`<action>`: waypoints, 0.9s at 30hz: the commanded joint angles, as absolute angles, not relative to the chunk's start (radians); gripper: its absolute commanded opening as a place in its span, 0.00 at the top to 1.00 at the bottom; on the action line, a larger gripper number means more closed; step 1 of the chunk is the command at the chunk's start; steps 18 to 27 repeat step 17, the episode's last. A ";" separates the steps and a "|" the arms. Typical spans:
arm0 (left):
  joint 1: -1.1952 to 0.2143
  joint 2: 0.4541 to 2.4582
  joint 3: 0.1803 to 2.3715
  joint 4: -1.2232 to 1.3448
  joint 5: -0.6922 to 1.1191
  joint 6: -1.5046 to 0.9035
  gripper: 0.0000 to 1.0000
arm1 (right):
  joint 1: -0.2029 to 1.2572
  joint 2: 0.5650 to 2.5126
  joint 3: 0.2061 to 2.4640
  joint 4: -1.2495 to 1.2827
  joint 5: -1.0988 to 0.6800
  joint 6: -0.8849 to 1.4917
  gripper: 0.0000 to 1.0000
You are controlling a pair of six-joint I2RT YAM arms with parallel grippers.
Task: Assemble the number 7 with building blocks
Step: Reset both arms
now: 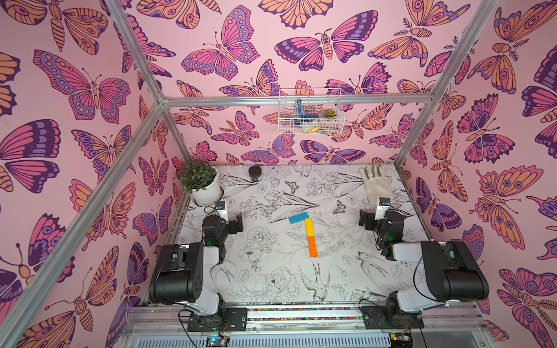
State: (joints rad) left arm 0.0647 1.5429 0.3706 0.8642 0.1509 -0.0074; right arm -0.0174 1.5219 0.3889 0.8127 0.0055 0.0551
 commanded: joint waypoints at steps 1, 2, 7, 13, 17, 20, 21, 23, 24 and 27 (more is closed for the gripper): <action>0.058 1.538 0.374 0.884 0.133 0.004 0.00 | -0.021 1.506 0.403 0.810 -0.005 0.052 0.01; 0.058 1.539 0.374 0.884 0.133 0.004 0.00 | -0.021 1.505 0.403 0.810 -0.005 0.052 0.01; 0.057 1.539 0.374 0.884 0.132 0.006 0.00 | -0.021 1.506 0.404 0.810 -0.005 0.051 0.01; 0.056 1.540 0.374 0.883 0.130 0.005 0.00 | -0.017 1.511 0.414 0.796 0.000 0.046 0.01; 0.054 1.539 0.374 0.883 0.124 0.007 0.00 | -0.015 1.514 0.417 0.792 0.002 0.046 0.01; 0.054 1.539 0.374 0.883 0.124 0.007 0.00 | -0.015 1.514 0.417 0.792 0.002 0.046 0.01; 0.054 1.539 0.374 0.883 0.124 0.007 0.00 | -0.015 1.514 0.417 0.792 0.002 0.046 0.01; 0.054 1.539 0.374 0.883 0.124 0.007 0.00 | -0.015 1.514 0.417 0.792 0.002 0.046 0.01; 0.054 1.539 0.374 0.883 0.124 0.007 0.00 | -0.015 1.514 0.417 0.792 0.002 0.046 0.01; 0.054 1.539 0.374 0.883 0.124 0.007 0.00 | -0.015 1.514 0.417 0.792 0.002 0.046 0.01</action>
